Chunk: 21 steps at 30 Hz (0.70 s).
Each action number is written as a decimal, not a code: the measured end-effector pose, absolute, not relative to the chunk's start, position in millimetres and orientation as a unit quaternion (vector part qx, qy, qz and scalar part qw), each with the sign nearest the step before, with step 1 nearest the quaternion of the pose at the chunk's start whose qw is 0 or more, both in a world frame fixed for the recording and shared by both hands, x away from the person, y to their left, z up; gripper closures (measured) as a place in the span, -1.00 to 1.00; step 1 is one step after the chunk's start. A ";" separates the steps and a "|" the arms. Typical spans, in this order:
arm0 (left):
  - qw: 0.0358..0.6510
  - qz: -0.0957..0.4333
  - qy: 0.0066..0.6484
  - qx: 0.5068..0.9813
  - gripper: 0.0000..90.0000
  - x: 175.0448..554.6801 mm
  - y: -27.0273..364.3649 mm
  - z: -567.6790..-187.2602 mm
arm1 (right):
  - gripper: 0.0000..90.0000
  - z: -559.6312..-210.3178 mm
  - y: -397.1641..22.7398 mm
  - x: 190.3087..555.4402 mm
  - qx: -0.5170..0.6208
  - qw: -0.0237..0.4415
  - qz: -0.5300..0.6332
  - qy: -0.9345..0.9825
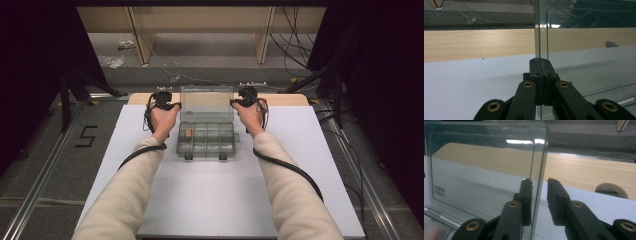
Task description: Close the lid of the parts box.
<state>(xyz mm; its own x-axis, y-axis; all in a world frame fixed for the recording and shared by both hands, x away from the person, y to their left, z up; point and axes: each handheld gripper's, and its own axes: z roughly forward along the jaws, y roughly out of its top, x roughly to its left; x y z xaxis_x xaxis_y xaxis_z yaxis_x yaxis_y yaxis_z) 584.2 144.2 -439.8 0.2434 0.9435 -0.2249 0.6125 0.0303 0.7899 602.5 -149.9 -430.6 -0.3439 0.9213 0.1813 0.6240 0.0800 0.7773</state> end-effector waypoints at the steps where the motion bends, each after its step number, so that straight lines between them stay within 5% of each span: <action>1: 0.420 0.198 0.582 0.668 0.98 584.0 144.0 -439.7 | 0.72 -430.7 -149.5 602.4 0.544 0.184 0.405 0.711; 21: 0.430 0.204 0.570 0.670 0.97 581.3 145.2 -442.4 | 0.97 -431.4 -139.3 593.0 0.582 0.208 0.390 0.682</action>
<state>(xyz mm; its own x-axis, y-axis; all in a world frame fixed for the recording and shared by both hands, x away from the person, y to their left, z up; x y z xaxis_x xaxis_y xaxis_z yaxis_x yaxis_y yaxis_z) 581.3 145.2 -442.4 0.2672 0.9388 -0.2174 0.5886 0.0196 0.8082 593.0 -139.3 -431.4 -0.2358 0.9566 0.1715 0.6324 0.0171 0.7744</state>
